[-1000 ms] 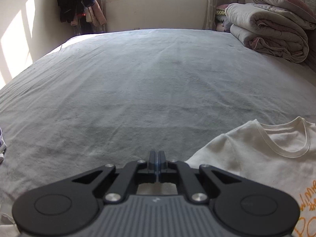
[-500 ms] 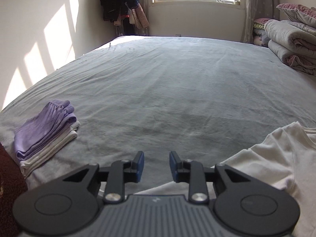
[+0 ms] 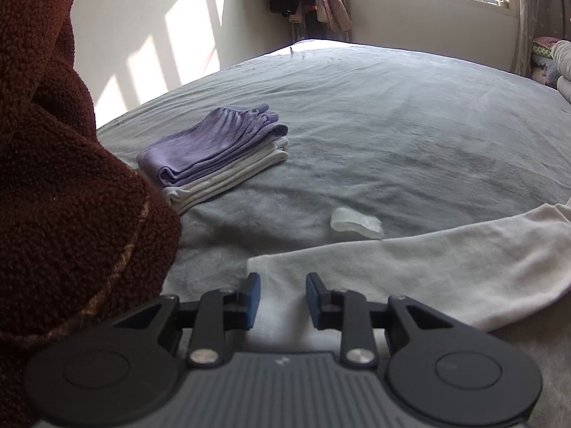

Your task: Fold clothes

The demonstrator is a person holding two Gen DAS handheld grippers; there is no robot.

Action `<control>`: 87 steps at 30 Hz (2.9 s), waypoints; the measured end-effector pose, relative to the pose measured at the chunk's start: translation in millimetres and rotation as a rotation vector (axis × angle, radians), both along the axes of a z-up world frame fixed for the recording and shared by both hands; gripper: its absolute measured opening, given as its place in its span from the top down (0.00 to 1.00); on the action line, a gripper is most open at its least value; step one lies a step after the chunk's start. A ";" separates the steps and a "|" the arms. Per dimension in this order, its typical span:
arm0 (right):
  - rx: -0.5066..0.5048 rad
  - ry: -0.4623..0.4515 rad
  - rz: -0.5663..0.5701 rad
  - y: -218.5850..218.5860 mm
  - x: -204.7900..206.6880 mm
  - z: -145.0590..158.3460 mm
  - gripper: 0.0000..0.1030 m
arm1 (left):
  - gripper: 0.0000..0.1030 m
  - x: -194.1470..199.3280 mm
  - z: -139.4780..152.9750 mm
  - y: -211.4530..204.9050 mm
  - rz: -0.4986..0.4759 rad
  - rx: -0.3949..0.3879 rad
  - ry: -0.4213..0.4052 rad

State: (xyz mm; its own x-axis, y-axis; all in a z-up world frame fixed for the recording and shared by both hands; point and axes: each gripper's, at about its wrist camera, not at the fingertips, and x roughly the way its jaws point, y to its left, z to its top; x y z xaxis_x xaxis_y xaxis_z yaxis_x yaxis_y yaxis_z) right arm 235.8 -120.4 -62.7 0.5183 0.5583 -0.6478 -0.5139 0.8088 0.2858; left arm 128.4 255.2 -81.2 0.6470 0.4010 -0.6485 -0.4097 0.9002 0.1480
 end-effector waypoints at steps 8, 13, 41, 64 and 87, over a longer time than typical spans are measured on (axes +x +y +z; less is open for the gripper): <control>-0.076 -0.023 -0.097 -42.9 12.6 6.2 0.44 | 0.69 6.9 14.8 -15.1 -0.053 -0.052 -0.037; -0.129 -0.038 -0.196 -97.2 23.9 5.8 0.44 | 0.69 47.2 28.7 -71.4 -0.202 -0.085 -0.064; -0.164 -0.095 -0.367 -160.7 67.7 -16.4 0.45 | 0.53 169.7 6.9 -290.2 -0.557 -0.111 -0.071; -0.106 -0.055 -0.615 -264.4 -119.8 -1.8 0.32 | 0.25 -76.2 4.5 -312.5 -0.625 -0.160 -0.027; -0.039 -0.049 -1.184 -395.6 -111.0 -37.4 0.27 | 0.05 -3.0 13.0 -315.1 -0.412 -0.289 0.021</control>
State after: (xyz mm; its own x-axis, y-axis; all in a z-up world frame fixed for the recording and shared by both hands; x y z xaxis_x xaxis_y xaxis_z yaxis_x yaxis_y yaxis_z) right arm 124.8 -516.0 -100.1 0.7234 -0.3055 -0.6191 0.5510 0.7959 0.2511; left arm 125.5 -59.9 -68.2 0.6992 -0.0830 -0.7101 -0.0113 0.9918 -0.1271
